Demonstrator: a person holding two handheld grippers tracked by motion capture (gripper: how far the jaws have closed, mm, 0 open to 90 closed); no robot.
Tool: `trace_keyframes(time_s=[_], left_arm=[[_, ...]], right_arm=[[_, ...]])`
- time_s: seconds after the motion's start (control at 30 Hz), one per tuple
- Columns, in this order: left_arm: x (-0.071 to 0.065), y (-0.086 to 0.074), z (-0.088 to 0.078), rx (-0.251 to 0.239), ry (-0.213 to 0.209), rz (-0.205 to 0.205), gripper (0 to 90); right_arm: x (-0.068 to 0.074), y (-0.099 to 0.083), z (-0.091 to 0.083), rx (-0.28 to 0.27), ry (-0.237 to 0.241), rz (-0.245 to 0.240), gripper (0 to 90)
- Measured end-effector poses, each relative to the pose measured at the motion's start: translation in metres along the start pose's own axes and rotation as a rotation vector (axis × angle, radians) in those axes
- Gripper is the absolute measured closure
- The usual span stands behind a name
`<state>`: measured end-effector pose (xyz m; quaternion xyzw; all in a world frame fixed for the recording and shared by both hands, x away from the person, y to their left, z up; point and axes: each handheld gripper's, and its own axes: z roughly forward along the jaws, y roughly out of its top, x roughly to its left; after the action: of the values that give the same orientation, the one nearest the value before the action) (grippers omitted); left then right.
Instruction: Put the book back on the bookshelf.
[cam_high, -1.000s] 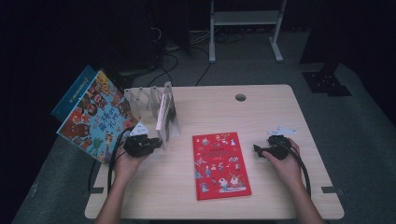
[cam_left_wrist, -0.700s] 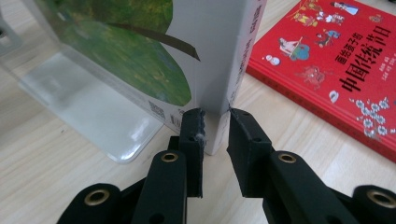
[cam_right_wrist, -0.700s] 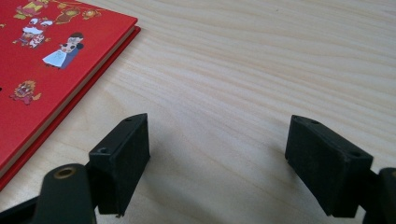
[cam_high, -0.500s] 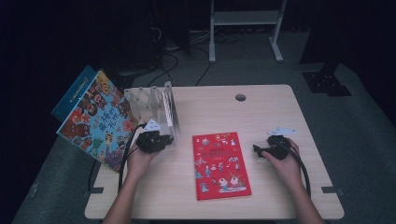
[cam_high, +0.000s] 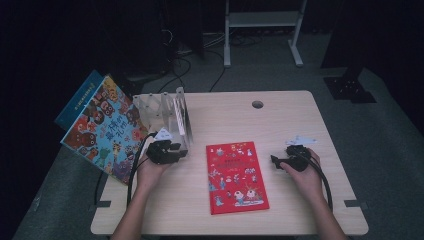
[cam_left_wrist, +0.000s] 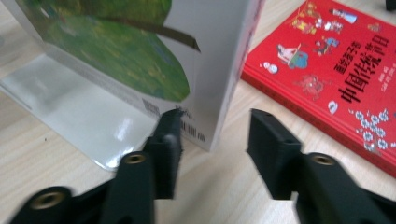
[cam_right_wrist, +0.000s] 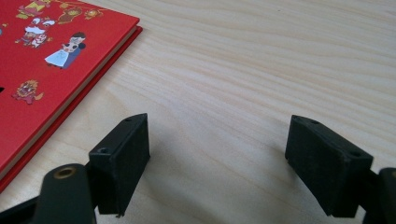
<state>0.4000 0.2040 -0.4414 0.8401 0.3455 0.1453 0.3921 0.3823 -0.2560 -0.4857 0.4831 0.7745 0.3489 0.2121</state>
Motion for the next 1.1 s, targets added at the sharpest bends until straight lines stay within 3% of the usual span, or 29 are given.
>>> trace_keyframes(time_s=[0.03,0.13,0.2,0.43,0.5,0.6,0.67,0.7,0.8,0.87,0.93,1.03,1.1], left_arm=[[-0.001,-0.001,-0.001,0.006,-0.002,0.0,50.5],[-0.003,-0.005,-0.005,0.014,0.013,0.011,38.5],[-0.003,-0.008,-0.009,0.007,0.0,-0.001,35.7],[-0.008,-0.018,-0.015,0.023,-0.016,0.035,8.3],[-0.013,-0.021,-0.013,0.055,-0.032,0.046,1.5],[-0.018,-0.023,-0.011,0.072,-0.046,0.071,0.7],[-0.023,-0.025,-0.009,0.087,-0.064,0.083,0.0],[-0.029,-0.028,-0.009,0.094,-0.076,0.113,0.0],[-0.033,-0.031,-0.009,0.088,-0.084,0.12,0.0],[-0.036,-0.035,-0.008,0.098,-0.093,0.131,0.0],[-0.039,-0.038,-0.007,0.116,-0.1,0.144,0.0],[-0.044,-0.044,-0.007,0.122,-0.114,0.149,0.0],[-0.046,-0.046,-0.006,0.126,-0.12,0.155,0.0]], right_arm=[[0.0,0.0,0.0,0.0,0.0,0.0,20.6],[0.0,0.0,0.0,0.001,0.002,0.0,20.4],[0.0,0.0,0.0,0.001,0.004,-0.002,19.9],[0.0,0.0,0.0,0.001,0.012,-0.009,19.9],[0.0,0.0,0.0,0.006,0.021,-0.018,16.4],[0.001,0.0,0.001,0.008,0.025,-0.022,15.6],[0.002,0.001,0.0,0.008,0.022,-0.021,22.6],[0.002,0.001,-0.002,0.01,0.024,-0.02,28.3],[0.002,0.002,-0.004,0.015,0.033,-0.019,34.9],[0.004,0.004,-0.009,0.006,0.073,0.001,40.9],[0.006,0.006,-0.011,0.002,0.092,0.008,42.0],[0.017,0.015,-0.011,0.015,0.172,0.009,44.5],[0.02,0.017,-0.011,0.014,0.188,0.016,45.3]])
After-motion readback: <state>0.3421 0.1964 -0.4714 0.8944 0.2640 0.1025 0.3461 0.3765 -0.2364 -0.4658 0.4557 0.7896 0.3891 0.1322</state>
